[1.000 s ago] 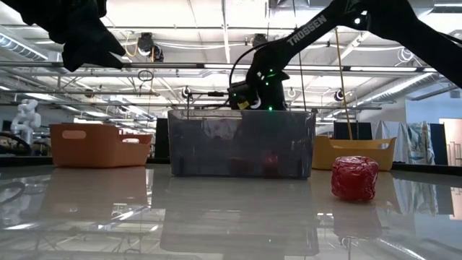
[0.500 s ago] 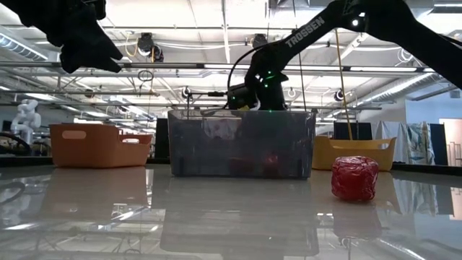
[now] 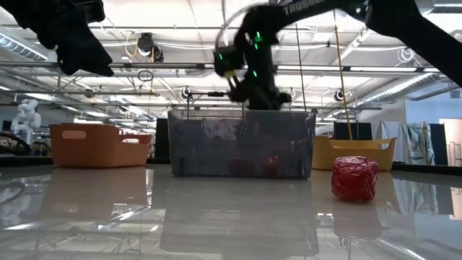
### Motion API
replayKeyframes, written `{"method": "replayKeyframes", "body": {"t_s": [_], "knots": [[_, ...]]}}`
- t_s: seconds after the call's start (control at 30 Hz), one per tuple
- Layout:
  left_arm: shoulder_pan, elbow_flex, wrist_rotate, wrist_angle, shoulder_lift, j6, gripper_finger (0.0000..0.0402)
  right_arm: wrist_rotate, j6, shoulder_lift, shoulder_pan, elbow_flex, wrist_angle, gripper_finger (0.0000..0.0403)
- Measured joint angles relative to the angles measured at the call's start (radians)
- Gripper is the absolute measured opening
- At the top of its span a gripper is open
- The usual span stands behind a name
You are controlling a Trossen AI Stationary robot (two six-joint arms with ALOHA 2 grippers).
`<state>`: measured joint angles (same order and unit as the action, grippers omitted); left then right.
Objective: Sort produce into baskets
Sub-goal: Put the red bell pepper into the gray bin
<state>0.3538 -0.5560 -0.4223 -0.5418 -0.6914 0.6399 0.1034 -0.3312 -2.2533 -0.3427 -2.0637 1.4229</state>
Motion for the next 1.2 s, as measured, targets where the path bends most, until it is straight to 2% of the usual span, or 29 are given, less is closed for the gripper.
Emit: {"method": "replayKeyframes", "body": {"t_s": [0.2,0.43,0.5,0.63,0.77,1.07,1.2], "knots": [[0.000,0.000,0.055,-0.048,0.000,-0.024,0.0176,-0.005,-0.177,0.002,0.152,-0.102,0.030,0.0084],[0.000,0.000,0.164,-0.052,0.000,-0.156,0.0176,-0.030,-0.415,0.002,0.348,-0.123,0.023,0.0084],[0.000,0.000,0.182,-0.052,0.000,-0.193,0.0176,-0.014,-0.471,0.002,0.394,-0.123,0.019,0.0084],[0.000,0.000,0.199,-0.051,0.000,-0.257,0.0176,0.085,-0.579,0.002,0.465,-0.115,0.004,0.0084],[0.000,0.000,0.205,-0.047,0.000,-0.299,0.0176,0.158,-0.674,0.002,0.488,-0.115,0.004,0.0089],[0.000,0.000,0.210,-0.009,0.000,-0.336,0.0176,0.150,-0.833,0.002,0.479,-0.115,0.011,0.0148],[0.000,0.000,0.210,-0.011,0.000,-0.338,0.0176,0.104,-0.862,0.002,0.482,-0.115,0.018,0.0184]]}}
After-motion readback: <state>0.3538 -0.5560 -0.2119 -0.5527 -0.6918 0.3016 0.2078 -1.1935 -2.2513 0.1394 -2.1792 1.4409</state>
